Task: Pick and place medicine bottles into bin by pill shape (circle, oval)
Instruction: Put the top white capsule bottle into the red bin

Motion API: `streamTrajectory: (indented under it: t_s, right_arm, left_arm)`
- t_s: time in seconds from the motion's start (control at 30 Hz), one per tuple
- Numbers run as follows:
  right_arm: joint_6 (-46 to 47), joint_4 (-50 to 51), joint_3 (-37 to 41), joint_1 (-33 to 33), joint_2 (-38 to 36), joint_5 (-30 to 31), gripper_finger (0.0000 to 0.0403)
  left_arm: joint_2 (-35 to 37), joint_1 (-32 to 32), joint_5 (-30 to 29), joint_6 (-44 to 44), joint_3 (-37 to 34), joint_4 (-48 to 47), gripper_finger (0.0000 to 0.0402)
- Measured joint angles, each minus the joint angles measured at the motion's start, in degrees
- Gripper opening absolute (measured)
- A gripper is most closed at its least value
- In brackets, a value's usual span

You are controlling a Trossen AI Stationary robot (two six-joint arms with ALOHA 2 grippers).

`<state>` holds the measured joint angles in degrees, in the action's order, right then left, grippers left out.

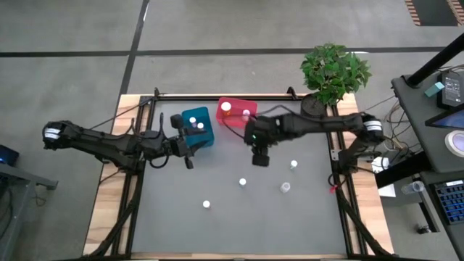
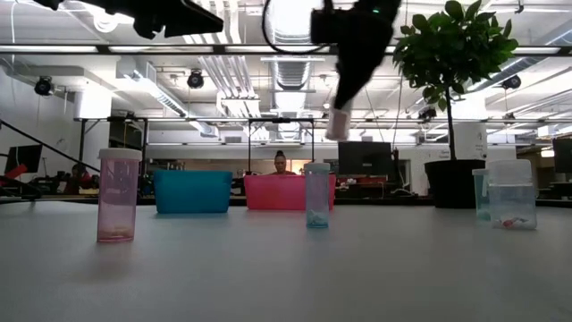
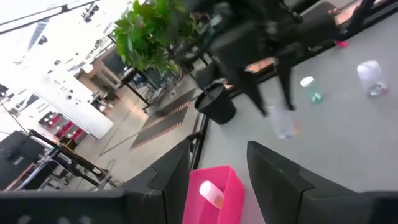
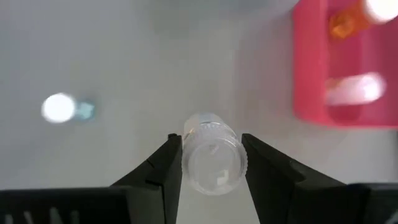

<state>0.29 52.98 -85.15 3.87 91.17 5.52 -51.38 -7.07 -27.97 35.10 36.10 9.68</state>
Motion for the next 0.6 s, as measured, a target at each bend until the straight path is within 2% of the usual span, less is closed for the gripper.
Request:
streamTrajectory:
  t_s: [0.33, 0.47, 0.6]
  right_arm:
    - [-13.46, 11.32, -25.92, 9.22, 16.14, -1.34, 0.0136]
    - [-18.68, 11.66, -33.18, 13.74, 21.57, -7.09, 0.0137]
    - [-20.4, 11.63, -38.37, 17.79, 26.3, -7.51, 0.0138]
  left_arm:
    - [0.18, 0.0, -1.38, -0.12, -0.09, -0.47, 0.0142]
    - [0.21, 0.0, -2.21, -0.18, -0.09, -1.2, 0.0142]
    - [0.2, 0.0, -2.4, -0.2, -0.11, -1.3, 0.0142]
